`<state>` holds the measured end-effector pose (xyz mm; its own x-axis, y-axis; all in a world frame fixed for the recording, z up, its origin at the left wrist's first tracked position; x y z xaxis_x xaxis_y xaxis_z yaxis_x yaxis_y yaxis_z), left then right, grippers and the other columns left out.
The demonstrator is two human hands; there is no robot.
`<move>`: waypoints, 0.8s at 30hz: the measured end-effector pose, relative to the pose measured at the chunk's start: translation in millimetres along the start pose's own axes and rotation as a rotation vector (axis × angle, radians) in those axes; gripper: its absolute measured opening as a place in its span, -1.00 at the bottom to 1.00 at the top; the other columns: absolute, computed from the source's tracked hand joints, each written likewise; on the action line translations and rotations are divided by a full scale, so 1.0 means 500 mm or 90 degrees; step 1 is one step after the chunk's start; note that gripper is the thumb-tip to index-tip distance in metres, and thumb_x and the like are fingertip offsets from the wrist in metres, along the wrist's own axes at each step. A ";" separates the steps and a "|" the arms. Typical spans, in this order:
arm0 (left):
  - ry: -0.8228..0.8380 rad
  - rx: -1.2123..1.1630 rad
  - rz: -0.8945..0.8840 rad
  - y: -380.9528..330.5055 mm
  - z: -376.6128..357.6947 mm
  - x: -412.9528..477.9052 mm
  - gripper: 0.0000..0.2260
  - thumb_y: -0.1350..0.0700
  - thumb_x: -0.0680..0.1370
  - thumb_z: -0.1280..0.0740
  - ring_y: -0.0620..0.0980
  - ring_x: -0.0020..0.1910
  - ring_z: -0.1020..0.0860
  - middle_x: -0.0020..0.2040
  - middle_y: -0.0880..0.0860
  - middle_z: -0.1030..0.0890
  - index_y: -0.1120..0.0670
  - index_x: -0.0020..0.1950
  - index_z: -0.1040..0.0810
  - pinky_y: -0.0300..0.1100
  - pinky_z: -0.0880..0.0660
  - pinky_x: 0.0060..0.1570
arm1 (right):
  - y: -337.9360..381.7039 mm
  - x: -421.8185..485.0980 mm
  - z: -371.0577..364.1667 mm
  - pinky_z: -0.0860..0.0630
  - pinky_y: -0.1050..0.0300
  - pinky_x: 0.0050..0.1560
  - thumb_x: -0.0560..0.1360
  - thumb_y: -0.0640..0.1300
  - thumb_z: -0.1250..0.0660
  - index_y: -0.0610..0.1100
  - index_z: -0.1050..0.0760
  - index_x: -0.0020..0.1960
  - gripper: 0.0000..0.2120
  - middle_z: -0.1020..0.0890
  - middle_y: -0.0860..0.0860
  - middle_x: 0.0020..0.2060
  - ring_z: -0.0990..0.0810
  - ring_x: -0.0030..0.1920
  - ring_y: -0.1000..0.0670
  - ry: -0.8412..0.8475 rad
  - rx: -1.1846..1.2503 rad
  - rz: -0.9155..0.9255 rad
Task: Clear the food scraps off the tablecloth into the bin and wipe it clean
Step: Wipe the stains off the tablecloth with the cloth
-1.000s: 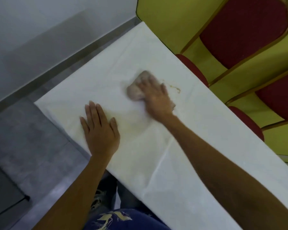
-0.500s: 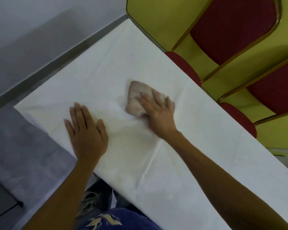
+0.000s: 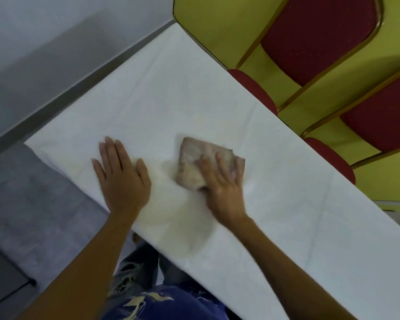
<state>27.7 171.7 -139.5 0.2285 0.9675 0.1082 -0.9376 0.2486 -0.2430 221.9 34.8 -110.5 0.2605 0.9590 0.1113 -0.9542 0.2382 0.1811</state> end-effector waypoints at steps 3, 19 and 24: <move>-0.001 -0.001 0.002 0.001 -0.003 -0.001 -0.42 -0.04 0.67 -0.03 0.19 0.62 -0.03 0.62 0.24 -0.10 0.27 0.60 -0.09 0.19 0.02 0.56 | -0.156 0.052 0.032 -0.06 -0.35 0.46 0.44 -0.30 -0.30 -0.12 -0.34 0.48 -0.39 -0.40 -0.13 0.46 -0.28 0.50 -0.23 -0.004 -0.051 -0.186; -0.024 -0.041 0.071 0.218 0.042 0.056 -0.51 0.09 0.67 0.00 0.23 0.59 -0.15 0.58 0.24 -0.21 0.30 0.56 -0.21 0.24 -0.12 0.51 | 0.217 0.235 -0.072 -0.11 -0.34 0.45 0.50 0.07 -0.24 0.03 -0.47 0.39 -0.54 -0.42 0.02 0.46 -0.30 0.50 -0.09 0.070 0.071 0.171; 0.025 -0.073 0.042 0.237 0.038 0.048 -0.47 -0.03 0.70 0.07 0.14 0.62 -0.04 0.63 0.14 -0.12 0.22 0.61 -0.12 0.19 -0.03 0.55 | 0.104 0.398 -0.062 -0.23 -0.32 0.40 0.56 -0.03 -0.23 -0.03 -0.39 0.43 -0.56 -0.39 -0.05 0.47 -0.31 0.46 -0.21 0.023 0.122 -0.110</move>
<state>-83.0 223.4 -147.6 0.1795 0.9824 0.0510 -0.9152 0.1858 -0.3576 219.8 242.8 -109.0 0.4080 0.9125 0.0290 -0.8501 0.3682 0.3766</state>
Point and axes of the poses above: each hand's wrist, its own x-axis towards the middle knuckle, its own z-axis out of the back of the hand, y = z × x, the point moved 3 cm from there along x, towards the middle knuckle
